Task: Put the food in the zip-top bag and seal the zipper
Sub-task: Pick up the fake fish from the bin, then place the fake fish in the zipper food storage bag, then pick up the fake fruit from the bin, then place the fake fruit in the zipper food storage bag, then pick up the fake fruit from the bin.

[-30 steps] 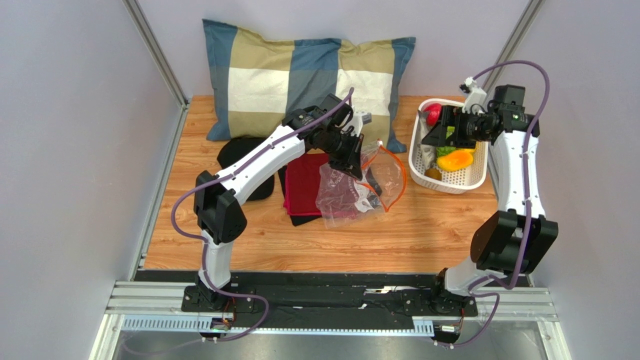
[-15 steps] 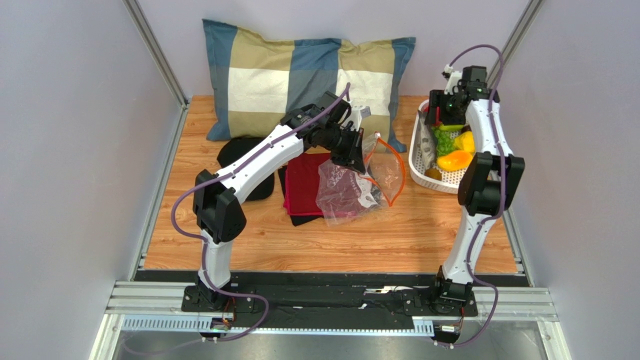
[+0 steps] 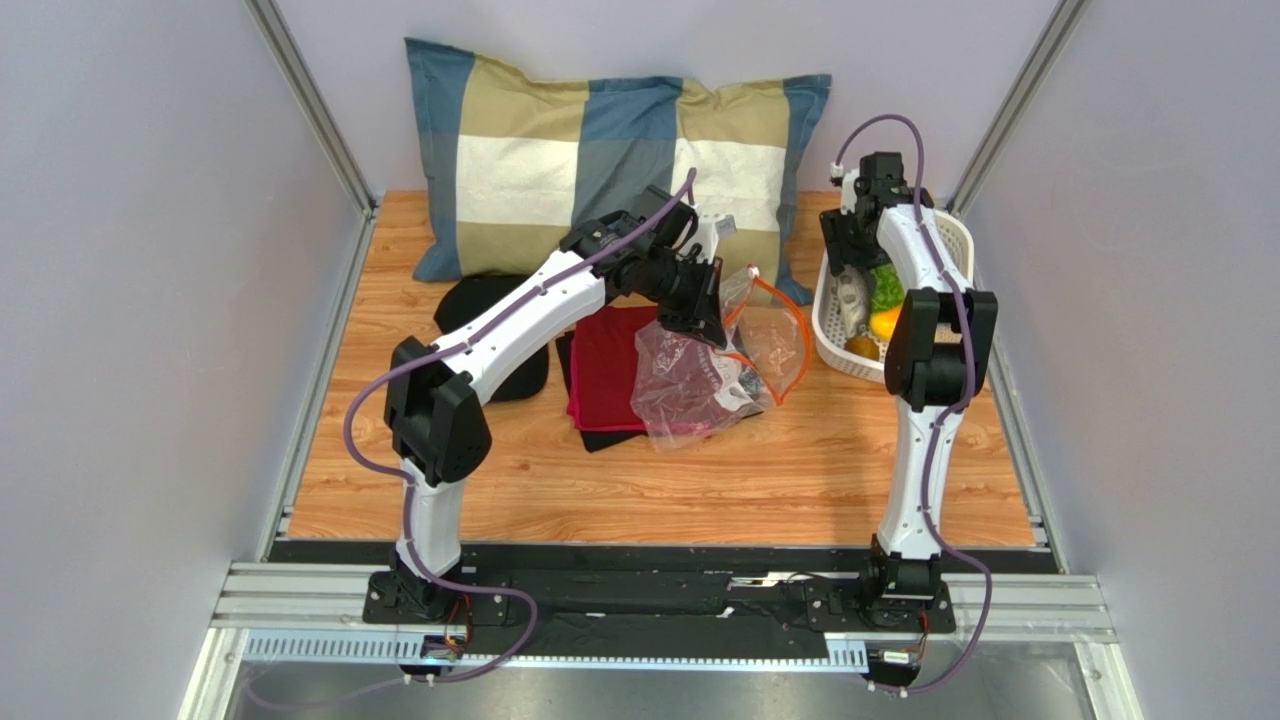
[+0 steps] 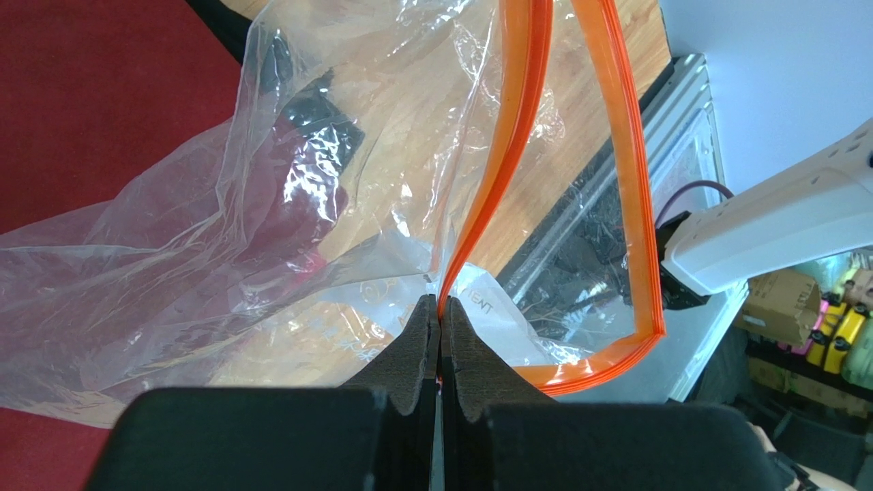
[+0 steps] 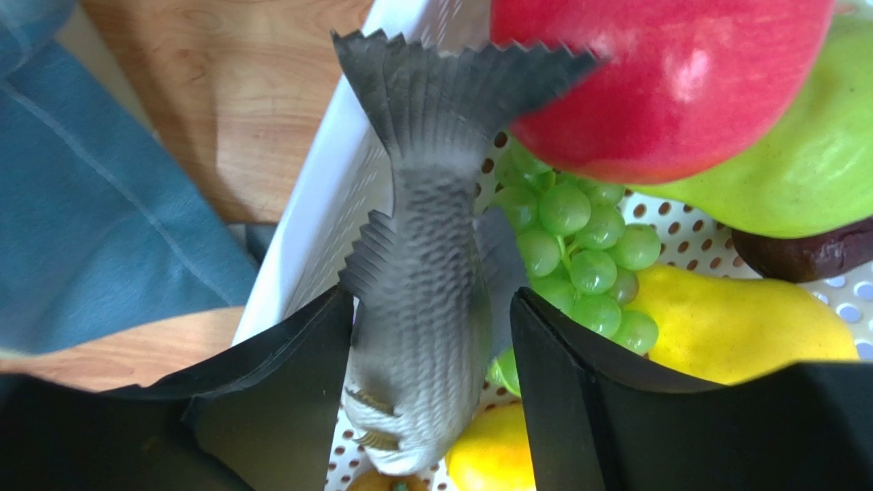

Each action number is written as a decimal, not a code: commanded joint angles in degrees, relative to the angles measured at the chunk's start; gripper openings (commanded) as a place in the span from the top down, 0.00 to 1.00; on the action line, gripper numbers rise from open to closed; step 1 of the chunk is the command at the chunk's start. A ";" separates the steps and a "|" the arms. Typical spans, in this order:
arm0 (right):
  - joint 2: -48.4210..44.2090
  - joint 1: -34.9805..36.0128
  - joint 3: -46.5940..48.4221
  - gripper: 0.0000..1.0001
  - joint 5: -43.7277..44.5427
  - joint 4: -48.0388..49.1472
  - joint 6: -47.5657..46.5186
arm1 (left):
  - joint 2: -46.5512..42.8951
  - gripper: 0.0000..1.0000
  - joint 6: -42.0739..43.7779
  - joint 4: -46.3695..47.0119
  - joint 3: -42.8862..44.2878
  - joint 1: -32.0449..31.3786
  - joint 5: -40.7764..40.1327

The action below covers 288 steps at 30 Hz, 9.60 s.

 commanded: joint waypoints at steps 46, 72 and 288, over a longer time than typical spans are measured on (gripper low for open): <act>-77.80 3.98 -52.86 1.00 -59.57 46.23 24.36 | -9.32 1.00 -22.68 25.22 -7.64 3.22 25.30; -75.86 9.71 -59.36 1.00 -60.10 29.87 6.67 | -9.24 1.00 -25.57 33.05 -14.23 2.43 32.16; -41.90 -17.54 -12.34 1.00 -48.04 -8.64 -8.98 | -2.99 1.00 -22.59 30.68 -11.86 4.10 24.78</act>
